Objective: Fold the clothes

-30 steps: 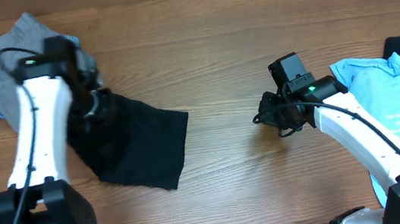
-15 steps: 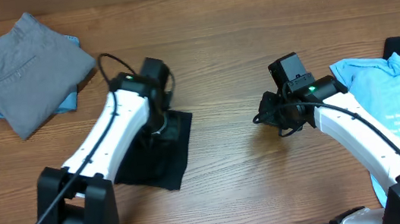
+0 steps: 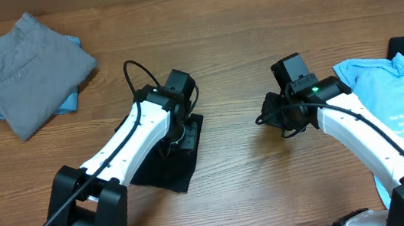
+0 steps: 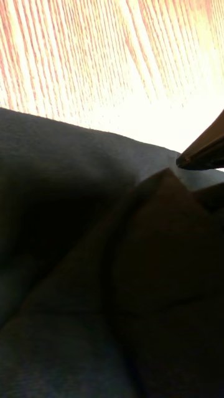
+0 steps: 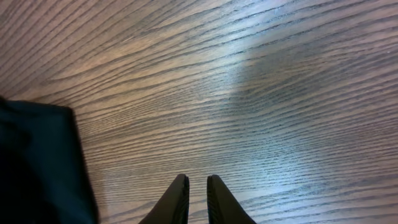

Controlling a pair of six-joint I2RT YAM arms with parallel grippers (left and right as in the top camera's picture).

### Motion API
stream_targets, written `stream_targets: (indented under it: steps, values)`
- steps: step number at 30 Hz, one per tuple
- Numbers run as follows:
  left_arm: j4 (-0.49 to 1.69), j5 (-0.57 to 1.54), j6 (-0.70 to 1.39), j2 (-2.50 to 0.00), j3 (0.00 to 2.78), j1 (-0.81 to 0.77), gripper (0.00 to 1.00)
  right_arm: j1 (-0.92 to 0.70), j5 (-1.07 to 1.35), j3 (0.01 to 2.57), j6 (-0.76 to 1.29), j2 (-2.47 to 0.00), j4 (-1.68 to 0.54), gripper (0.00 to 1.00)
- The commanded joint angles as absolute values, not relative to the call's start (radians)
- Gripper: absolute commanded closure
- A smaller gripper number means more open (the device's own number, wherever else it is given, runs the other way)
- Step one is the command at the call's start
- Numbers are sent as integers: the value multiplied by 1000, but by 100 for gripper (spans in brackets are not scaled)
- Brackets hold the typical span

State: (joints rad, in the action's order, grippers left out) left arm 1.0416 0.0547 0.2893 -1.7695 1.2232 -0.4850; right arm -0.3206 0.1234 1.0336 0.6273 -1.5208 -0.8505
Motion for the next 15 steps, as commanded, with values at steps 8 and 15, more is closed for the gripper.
stream_targets:
  steps: [8, 15]
  values:
    - [1032, 124, 406, -1767, 1213, -508, 63, -318, 113, 1037, 620, -1494, -848, 85]
    - [1094, 17, 434, -1767, 1215, -517, 69, -318, 112, 1037, 619, -1494, -852, 85]
